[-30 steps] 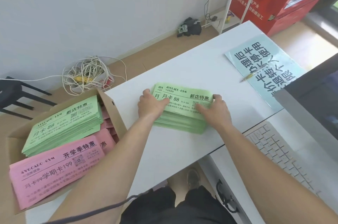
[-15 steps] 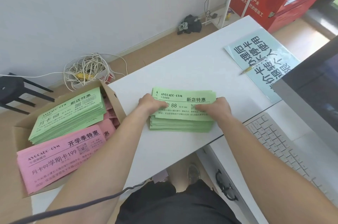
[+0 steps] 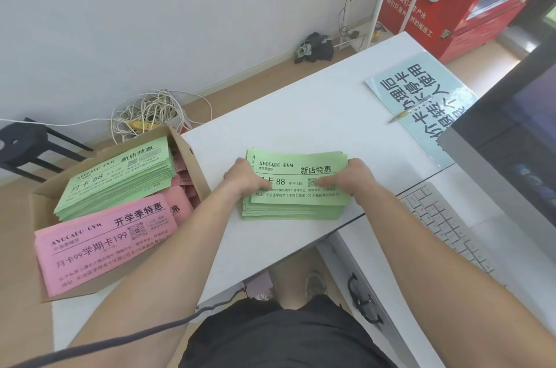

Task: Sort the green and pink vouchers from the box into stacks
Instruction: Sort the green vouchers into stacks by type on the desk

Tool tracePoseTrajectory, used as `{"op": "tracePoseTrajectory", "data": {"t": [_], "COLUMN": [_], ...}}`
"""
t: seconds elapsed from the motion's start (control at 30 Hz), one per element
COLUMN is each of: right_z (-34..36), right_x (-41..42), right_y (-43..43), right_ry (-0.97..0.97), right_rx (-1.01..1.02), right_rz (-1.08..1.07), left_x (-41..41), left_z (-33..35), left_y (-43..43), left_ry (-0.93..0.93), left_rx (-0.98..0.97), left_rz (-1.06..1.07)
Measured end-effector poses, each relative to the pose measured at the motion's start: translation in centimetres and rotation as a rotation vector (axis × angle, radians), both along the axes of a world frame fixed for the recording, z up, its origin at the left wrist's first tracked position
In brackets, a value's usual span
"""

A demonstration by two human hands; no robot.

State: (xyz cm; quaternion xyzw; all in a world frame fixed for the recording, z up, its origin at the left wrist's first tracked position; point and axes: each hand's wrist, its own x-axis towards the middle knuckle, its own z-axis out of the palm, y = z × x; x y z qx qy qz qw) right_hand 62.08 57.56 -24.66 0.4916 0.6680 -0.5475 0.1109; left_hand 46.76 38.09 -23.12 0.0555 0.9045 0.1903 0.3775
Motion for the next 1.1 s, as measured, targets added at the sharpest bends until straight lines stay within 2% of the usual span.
{"op": "tracePoseTrajectory", "data": {"t": [0.33, 0.53, 0.7, 0.9, 1.1], "right_z": [-0.7, -1.4, -1.0, 1.0, 5.2], "right_x": [0.9, 1.1, 0.9, -0.3, -2.7], "right_y": [0.1, 0.5, 1.1, 2.1, 4.7], "right_ry": [0.106, 0.080, 0.136, 0.303, 0.429], "right_rx": [0.042, 0.048, 0.054, 0.104, 0.285], "right_rz": [0.052, 0.029, -0.021, -0.098, -0.173], "left_x": [0.2, 0.1, -0.3, -1.1, -1.5], "left_z": [0.4, 0.6, 1.0, 3.4, 5.3], "left_y": [-1.2, -1.3, -1.0, 0.2, 3.0], "left_ry": [-0.018, -0.073, -0.020, 0.070, 0.194], "left_rx": [0.209, 0.329, 0.446, 0.609, 0.769], "left_rz": [0.042, 0.097, 0.120, 0.122, 0.093]}}
